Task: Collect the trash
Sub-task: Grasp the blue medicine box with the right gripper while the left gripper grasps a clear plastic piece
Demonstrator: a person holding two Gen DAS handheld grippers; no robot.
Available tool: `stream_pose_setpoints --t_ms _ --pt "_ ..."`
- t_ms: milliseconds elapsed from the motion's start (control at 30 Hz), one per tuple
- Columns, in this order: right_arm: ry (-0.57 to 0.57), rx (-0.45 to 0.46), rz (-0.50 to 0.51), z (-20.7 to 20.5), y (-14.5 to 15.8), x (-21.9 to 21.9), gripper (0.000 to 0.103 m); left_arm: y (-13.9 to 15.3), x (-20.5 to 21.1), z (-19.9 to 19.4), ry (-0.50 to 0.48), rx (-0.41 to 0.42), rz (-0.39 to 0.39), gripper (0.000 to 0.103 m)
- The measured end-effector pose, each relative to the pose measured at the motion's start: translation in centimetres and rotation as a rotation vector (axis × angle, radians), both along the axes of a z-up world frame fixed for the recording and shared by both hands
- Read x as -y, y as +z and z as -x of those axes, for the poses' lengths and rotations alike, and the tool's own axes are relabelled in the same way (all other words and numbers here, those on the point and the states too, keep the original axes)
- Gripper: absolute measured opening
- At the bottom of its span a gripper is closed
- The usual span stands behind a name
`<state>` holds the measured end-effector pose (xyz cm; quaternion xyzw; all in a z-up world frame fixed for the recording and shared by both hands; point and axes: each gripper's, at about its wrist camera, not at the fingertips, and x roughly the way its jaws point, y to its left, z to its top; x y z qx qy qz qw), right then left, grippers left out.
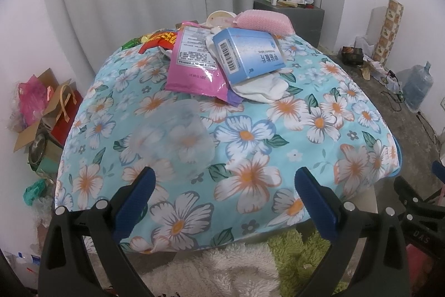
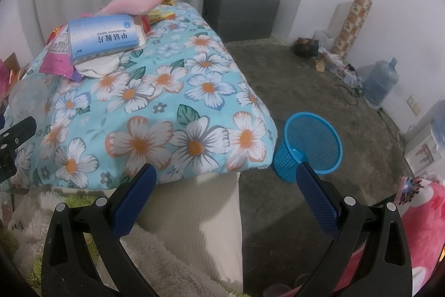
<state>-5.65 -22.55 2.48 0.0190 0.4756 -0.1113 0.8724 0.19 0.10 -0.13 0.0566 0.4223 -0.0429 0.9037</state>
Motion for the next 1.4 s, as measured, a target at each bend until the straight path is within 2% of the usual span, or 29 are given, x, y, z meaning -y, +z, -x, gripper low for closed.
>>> stream_pose_setpoints --t_ms 100,200,300,400,467,567,700,800,900,1033,1100,1233,1400 --pt "-0.007 0.001 -0.001 -0.2 0.0 0.0 0.096 0.0 -0.1 0.0 -0.007 0.002 0.023 0.099" --pt "-0.013 0.008 -0.008 -0.5 0.1 0.0 0.096 0.2 -1.1 -0.2 -0.026 0.014 0.093 0.099" --pt "-0.002 0.016 0.003 -1.2 0.2 -0.3 0.096 0.7 -3.0 -0.4 -0.057 0.056 0.212 0.099" --pt "0.051 0.032 0.011 -2.5 0.0 -1.1 0.096 1.0 -5.8 -0.4 -0.092 0.115 0.382 0.099" --pt "0.097 0.033 -0.032 -3.6 -0.2 -1.6 0.096 1.0 -7.3 -0.5 -0.060 0.143 0.430 0.099" --pt "0.128 0.037 -0.133 -5.4 -0.2 -2.0 0.096 0.9 -8.8 -1.5 -0.026 0.137 0.445 0.099" --pt "0.142 0.074 -0.320 -8.5 0.6 -1.8 0.096 0.8 -10.9 -2.8 -0.027 0.138 0.472 0.099" --pt "0.154 0.075 -0.518 -11.6 0.8 -1.4 0.096 1.1 -11.8 -3.3 -0.074 0.161 0.497 0.098" --pt "0.172 0.049 -0.804 -15.1 0.1 -1.3 0.092 1.1 -11.8 -4.2 -0.125 0.169 0.501 0.096" --pt "0.157 -0.016 -1.046 -18.7 -0.7 -2.1 0.091 0.3 -10.7 -5.3 -0.195 0.134 0.481 0.083" --pt "0.126 -0.056 -1.122 -20.6 -1.2 -2.4 0.091 -0.2 -10.3 -5.5 -0.220 0.105 0.486 0.073" --pt "0.099 -0.135 -1.186 -23.8 -1.3 -3.2 0.092 -0.9 -9.6 -5.6 -0.269 0.069 0.476 0.055" --pt "0.053 -0.238 -1.146 -26.8 -2.0 -5.1 0.092 -1.1 -8.7 -5.1 -0.336 0.061 0.464 0.029"
